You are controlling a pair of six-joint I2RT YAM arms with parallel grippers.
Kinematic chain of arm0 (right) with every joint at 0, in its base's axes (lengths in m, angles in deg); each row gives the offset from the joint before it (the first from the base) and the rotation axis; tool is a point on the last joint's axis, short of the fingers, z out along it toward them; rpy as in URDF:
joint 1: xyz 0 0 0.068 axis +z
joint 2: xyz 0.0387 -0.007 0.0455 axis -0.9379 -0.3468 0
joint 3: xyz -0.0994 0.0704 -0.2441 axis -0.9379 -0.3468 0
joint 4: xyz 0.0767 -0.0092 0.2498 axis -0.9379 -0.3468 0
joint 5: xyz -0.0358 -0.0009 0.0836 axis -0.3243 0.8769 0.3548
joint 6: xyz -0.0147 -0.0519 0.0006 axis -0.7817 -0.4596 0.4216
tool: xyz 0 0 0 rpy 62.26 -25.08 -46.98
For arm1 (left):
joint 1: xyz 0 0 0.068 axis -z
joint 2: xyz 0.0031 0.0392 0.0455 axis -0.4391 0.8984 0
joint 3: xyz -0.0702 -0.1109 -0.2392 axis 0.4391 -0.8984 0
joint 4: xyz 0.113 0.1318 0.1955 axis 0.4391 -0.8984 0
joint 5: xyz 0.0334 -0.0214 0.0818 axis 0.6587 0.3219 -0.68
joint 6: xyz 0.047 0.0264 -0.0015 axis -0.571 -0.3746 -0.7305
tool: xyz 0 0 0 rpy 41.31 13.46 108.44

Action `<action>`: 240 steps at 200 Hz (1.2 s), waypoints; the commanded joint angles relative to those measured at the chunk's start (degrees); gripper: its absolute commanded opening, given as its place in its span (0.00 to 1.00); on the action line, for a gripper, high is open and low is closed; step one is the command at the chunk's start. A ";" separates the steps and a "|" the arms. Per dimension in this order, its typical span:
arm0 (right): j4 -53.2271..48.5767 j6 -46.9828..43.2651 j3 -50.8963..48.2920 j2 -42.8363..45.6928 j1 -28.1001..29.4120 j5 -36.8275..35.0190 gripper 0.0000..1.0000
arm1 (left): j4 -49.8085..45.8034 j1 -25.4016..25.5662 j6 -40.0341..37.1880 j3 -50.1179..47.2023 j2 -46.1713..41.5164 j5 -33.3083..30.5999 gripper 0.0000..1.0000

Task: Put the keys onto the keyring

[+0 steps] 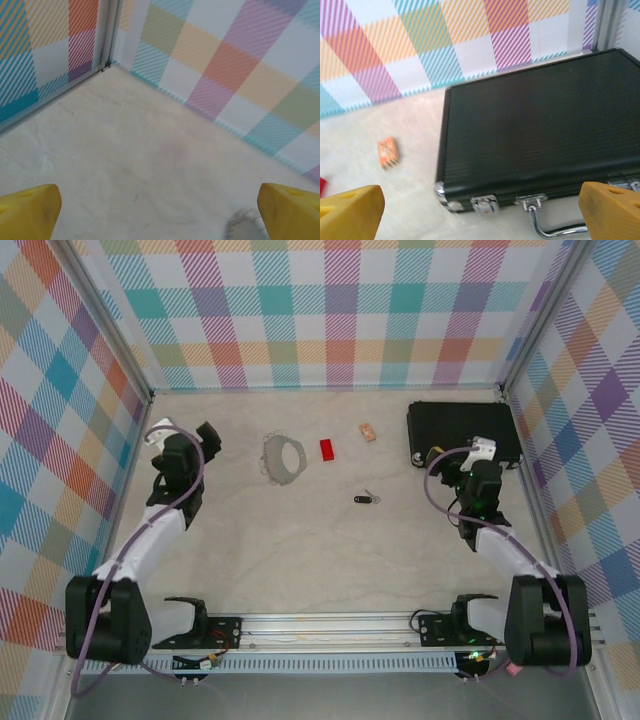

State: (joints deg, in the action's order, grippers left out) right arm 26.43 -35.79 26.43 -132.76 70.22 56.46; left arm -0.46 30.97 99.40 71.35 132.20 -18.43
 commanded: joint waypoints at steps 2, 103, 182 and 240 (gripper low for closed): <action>-10.65 16.89 2.70 4.56 0.30 -1.13 0.99 | -8.88 -0.70 10.95 -2.61 -3.36 6.78 1.00; -10.76 18.53 7.56 1.38 13.68 21.47 0.99 | -2.64 13.17 2.95 -10.29 -1.16 15.23 0.95; -8.03 17.48 1.25 2.25 18.95 20.54 0.99 | -8.18 20.18 -12.02 0.79 18.80 20.16 0.64; -9.04 18.01 1.79 1.93 19.09 20.78 0.99 | -11.97 20.73 -18.23 9.57 28.96 18.58 0.48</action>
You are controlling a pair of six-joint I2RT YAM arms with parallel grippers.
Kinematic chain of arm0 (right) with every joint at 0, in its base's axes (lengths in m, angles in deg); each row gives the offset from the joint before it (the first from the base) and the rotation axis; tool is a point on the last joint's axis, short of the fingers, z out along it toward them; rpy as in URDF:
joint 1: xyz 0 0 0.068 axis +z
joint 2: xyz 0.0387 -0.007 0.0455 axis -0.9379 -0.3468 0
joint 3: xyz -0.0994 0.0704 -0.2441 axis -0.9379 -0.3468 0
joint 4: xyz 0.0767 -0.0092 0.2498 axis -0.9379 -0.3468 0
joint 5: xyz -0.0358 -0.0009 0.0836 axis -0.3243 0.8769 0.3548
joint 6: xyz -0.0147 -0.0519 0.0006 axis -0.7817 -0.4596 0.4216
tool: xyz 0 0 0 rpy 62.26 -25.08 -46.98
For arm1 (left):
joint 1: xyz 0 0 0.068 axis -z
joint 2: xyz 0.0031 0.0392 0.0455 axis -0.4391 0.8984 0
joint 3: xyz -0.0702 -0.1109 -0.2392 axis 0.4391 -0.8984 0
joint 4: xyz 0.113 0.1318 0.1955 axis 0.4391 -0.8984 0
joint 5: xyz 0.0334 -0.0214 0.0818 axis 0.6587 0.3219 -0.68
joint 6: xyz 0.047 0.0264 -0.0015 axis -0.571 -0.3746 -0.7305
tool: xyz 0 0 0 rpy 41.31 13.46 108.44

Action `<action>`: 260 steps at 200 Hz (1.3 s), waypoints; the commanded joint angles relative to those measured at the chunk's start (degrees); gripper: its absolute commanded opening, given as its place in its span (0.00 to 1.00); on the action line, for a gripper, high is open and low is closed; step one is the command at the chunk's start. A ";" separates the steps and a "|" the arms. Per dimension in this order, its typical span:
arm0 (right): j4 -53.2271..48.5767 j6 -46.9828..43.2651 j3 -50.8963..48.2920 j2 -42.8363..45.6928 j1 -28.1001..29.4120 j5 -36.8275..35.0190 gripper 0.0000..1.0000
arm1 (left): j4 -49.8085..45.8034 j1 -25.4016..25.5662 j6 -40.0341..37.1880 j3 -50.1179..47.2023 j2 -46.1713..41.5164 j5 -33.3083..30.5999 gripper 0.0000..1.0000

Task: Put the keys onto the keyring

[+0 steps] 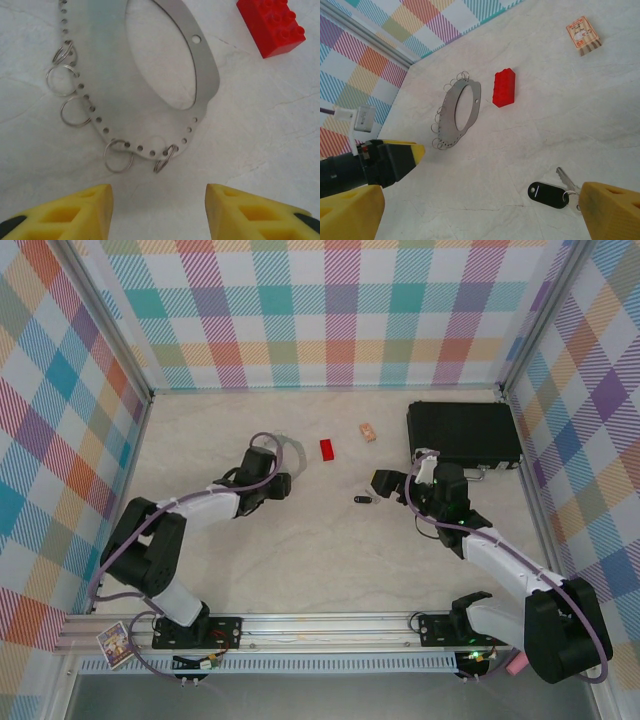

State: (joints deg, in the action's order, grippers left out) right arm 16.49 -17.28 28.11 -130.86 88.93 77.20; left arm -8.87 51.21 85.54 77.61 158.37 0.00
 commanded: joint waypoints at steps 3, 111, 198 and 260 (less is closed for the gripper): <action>0.81 -0.49 0.07 -0.02 0.38 0.10 0.99 | -3.80 0.56 -4.69 3.66 3.16 -0.04 0.47; 0.50 0.87 0.49 -0.52 0.38 0.85 0.99 | -7.54 0.67 -6.62 9.45 9.98 -0.19 0.36; 0.90 1.44 0.67 -1.56 0.61 1.86 0.99 | -8.89 1.33 -7.27 12.09 12.67 -2.21 0.22; 0.92 1.44 0.63 -1.38 0.99 2.07 0.99 | -12.16 4.72 -8.81 12.77 7.55 -5.59 0.00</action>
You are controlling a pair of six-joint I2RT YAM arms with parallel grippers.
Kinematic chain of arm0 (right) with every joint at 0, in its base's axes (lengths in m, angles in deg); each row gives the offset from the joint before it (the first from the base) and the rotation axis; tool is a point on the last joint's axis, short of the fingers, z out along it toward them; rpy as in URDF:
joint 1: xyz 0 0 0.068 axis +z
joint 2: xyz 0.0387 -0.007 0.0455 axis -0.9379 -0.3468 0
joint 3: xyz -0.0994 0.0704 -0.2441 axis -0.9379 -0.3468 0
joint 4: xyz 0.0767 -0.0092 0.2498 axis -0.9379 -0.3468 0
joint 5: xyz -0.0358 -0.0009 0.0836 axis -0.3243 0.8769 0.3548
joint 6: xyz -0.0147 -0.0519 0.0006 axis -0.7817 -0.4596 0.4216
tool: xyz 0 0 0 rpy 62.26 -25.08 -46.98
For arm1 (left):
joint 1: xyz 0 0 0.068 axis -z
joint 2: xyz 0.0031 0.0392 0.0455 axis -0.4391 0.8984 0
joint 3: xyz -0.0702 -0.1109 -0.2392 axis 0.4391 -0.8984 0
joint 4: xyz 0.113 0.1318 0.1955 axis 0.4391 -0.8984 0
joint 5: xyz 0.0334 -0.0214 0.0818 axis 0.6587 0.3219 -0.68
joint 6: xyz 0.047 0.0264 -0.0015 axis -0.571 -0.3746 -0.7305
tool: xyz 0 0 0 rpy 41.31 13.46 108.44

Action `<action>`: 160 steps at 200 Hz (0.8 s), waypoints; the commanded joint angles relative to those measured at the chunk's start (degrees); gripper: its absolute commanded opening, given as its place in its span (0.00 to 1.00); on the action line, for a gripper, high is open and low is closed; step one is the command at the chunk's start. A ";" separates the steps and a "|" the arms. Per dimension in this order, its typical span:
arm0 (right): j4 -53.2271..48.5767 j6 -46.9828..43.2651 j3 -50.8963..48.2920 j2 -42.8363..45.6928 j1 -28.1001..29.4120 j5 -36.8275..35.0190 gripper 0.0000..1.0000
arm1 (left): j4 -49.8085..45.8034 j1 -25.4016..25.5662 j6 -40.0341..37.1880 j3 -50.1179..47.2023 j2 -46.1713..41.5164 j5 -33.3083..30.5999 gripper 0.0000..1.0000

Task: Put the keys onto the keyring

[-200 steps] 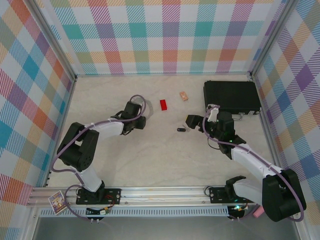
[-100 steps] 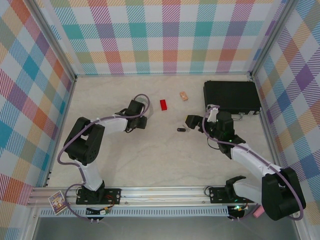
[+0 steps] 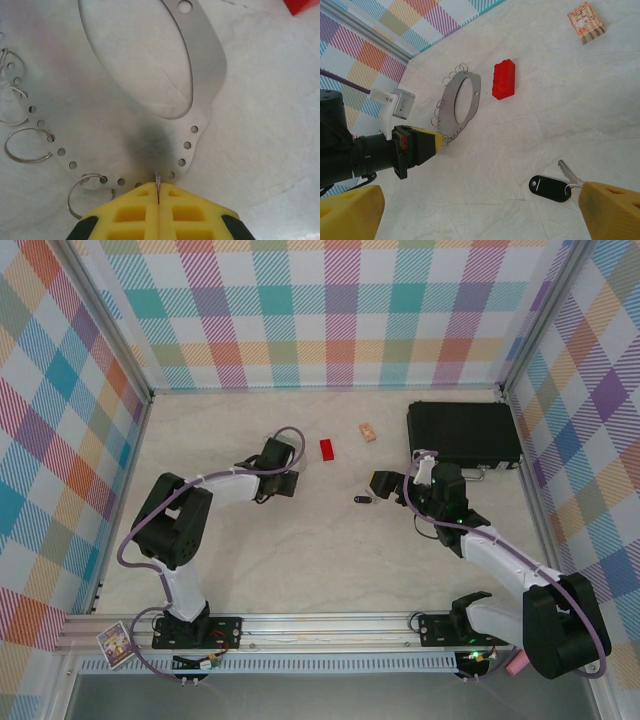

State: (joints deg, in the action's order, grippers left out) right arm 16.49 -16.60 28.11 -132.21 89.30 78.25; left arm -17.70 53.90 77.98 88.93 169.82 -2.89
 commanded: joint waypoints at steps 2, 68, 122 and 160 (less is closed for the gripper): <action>0.95 0.76 0.66 -0.02 0.60 1.03 0.99 | -3.57 2.20 -1.39 1.58 -4.17 -2.95 0.00; 0.94 0.37 0.58 1.09 0.88 1.04 0.99 | -7.84 9.11 -6.32 5.45 -14.62 -8.29 0.00; 2.96 -0.61 -0.34 2.46 1.32 2.54 0.99 | -6.62 10.90 -8.59 6.18 -23.82 -2.92 0.00; 6.39 -1.94 -1.28 2.97 2.00 4.88 0.95 | -0.62 10.99 -10.06 2.25 -27.97 5.12 0.00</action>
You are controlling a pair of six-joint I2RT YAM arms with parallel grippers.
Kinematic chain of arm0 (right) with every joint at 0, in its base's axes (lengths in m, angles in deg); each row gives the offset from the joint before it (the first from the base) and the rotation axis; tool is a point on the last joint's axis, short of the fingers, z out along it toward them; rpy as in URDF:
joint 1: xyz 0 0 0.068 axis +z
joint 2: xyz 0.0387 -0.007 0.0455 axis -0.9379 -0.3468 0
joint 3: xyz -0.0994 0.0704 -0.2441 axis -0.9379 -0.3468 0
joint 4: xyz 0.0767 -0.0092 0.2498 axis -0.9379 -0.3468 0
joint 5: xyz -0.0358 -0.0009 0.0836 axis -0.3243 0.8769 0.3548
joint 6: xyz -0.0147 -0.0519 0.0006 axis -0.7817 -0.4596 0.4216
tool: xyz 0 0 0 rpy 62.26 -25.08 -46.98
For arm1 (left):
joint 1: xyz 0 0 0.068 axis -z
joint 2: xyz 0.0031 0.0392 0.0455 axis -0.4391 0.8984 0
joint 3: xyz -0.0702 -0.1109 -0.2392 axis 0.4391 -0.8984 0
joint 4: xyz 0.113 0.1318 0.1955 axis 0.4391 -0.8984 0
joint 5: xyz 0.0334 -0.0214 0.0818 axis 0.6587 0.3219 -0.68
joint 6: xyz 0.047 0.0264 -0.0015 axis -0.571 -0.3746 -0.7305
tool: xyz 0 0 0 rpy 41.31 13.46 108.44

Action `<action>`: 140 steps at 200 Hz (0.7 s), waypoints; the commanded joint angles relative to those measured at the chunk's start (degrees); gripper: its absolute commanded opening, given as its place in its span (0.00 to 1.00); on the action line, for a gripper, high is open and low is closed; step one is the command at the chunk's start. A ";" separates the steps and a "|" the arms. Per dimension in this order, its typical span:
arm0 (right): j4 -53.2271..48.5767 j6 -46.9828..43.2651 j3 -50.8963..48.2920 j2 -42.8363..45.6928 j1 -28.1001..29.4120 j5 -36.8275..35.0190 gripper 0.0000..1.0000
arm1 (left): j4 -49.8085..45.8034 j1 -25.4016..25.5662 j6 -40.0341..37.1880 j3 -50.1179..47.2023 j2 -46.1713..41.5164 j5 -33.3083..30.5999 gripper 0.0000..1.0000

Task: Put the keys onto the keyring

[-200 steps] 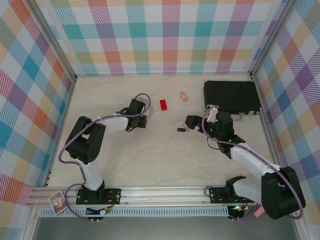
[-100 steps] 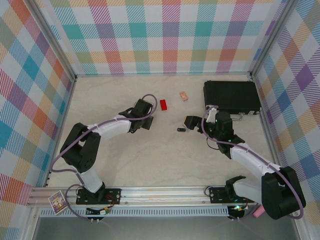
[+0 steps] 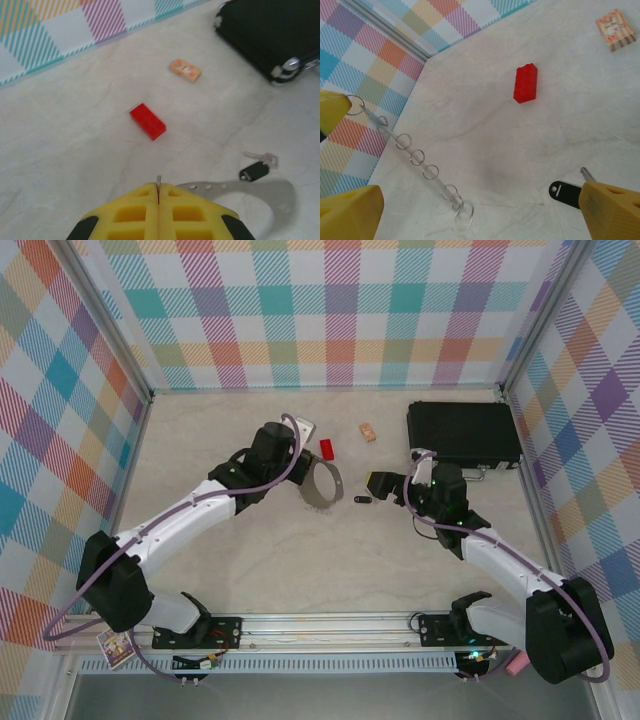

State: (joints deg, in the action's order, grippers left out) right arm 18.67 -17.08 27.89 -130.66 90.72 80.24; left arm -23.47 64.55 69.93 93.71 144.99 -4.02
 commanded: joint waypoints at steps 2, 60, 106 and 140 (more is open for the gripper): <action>4.48 -1.58 -1.14 1.41 0.67 3.15 0.94 | 5.71 0.35 -2.01 -2.94 -3.44 6.61 0.00; 5.97 -5.24 0.85 1.59 2.05 8.81 0.57 | 22.41 0.26 -2.83 -13.33 -9.65 16.68 0.00; 5.10 -7.67 5.22 1.25 4.99 11.38 0.46 | 24.83 0.12 -2.51 -13.29 -10.82 24.07 0.00; 7.01 -7.10 6.54 0.71 5.02 12.49 0.40 | 31.29 -0.75 1.40 -14.66 -11.37 29.59 0.00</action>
State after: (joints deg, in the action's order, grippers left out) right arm 23.26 -23.18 32.46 -130.09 95.57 90.55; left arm -0.72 64.42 68.58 80.16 135.61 19.23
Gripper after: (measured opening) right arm 0.427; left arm 0.045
